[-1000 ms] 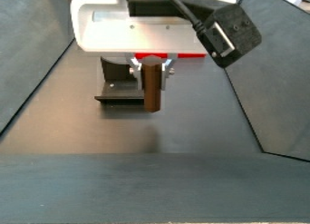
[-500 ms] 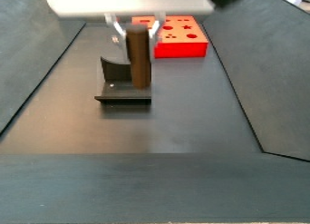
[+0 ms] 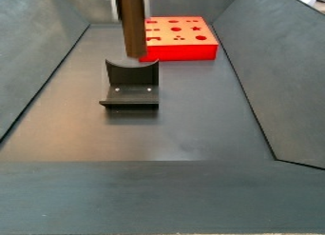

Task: Pick up the hexagon object. Move up. Move to above the board. Insert the hexagon object.
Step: Move to above the board.

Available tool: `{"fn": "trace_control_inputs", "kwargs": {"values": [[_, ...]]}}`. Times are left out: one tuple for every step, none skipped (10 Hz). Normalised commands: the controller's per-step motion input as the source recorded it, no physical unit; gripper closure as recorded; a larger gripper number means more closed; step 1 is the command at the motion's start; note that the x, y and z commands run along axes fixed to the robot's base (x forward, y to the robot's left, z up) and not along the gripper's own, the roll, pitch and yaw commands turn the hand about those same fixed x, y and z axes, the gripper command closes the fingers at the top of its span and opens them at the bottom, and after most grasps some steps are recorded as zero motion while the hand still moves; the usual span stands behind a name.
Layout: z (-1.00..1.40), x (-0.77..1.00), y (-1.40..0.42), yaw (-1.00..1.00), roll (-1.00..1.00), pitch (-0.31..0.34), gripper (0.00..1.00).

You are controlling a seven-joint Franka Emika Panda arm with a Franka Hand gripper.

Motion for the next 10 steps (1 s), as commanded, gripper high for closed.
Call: {"fn": "trace_control_inputs", "kwargs": {"values": [[0.4,0.04,-0.01,0.03,0.07,0.111,1.0],[0.18,0.03,-0.01,0.03,0.07,0.108,1.0],[0.23,-0.24,-1.0,-0.36,0.03,0.14,1.0],[0.23,-0.24,-1.0,-0.34,0.03,0.123,1.0],[0.24,-0.25,-1.0,-0.22,0.07,0.037,1.0],[0.23,-0.26,-1.0,-0.09,0.02,-0.019,1.0],[0.23,-0.25,-1.0,-0.05,0.03,-0.02,1.0],[0.23,-0.25,-1.0,-0.02,0.04,-0.006,1.0],[0.23,-0.26,-1.0,-0.01,0.04,0.006,1.0],[0.24,-0.26,-1.0,0.0,0.05,0.006,1.0]]}}
